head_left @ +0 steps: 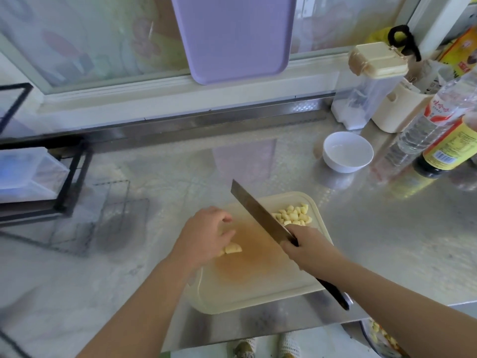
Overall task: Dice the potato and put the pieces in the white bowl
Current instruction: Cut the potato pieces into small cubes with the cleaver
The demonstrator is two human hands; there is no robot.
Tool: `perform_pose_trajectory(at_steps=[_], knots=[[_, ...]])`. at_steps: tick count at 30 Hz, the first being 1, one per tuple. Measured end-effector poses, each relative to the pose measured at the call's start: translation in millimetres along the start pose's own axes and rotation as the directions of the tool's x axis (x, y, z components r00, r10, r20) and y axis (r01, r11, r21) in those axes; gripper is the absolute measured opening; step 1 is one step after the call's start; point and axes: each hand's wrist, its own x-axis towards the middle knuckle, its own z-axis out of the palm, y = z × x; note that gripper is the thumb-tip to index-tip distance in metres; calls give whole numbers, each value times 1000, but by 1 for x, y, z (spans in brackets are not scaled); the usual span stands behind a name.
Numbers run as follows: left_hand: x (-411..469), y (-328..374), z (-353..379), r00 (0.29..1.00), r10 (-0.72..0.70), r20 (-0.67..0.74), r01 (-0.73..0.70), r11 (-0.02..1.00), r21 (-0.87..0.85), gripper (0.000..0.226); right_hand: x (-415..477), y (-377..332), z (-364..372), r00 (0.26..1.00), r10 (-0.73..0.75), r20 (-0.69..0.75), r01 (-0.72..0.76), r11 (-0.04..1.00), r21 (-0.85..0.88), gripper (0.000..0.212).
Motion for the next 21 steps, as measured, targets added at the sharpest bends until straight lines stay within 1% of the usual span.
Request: perform_pose_trajectory(at_steps=[2, 3, 5, 9, 12, 14, 16, 17, 19, 21], knots=[[-8, -6, 7, 985, 43, 166, -84, 965, 250, 41, 1, -3, 11, 1000, 6, 21, -6, 1000, 4, 14], [-10, -8, 11, 976, 64, 206, -131, 935, 330, 42, 1, -4, 17, 1000, 6, 31, -6, 1000, 5, 14], [-14, -10, 18, 972, 119, 201, -194, 892, 409, 39, 0, -4, 26, 999, -5, 43, 5, 1000, 10, 13], [-12, -11, 25, 972, 211, 105, -235, 864, 444, 29, -3, 1, 31, 1000, -1, 23, 1, 1000, -2, 11], [-7, -5, 25, 976, 198, 92, -218, 901, 375, 31, -2, 9, 25, 999, 53, -11, -53, 999, 13, 13], [-4, 4, 24, 983, 152, 101, -173, 954, 243, 30, -2, 15, 19, 996, 79, -40, -78, 997, 20, 16], [0, 13, 27, 988, 61, 141, -70, 996, 60, 28, -3, 21, 14, 992, 104, -65, -103, 995, 15, 18], [3, 19, 29, 985, 14, 170, -11, 1000, -13, 26, -4, 23, 12, 991, 113, -76, -112, 994, 12, 18], [9, 26, 35, 977, -57, 205, 78, 992, -96, 20, -4, 27, 10, 988, 129, -88, -130, 992, -5, 19], [15, 31, 40, 969, -109, 222, 137, 984, -117, 18, -5, 29, 11, 986, 140, -92, -143, 990, -18, 19]])
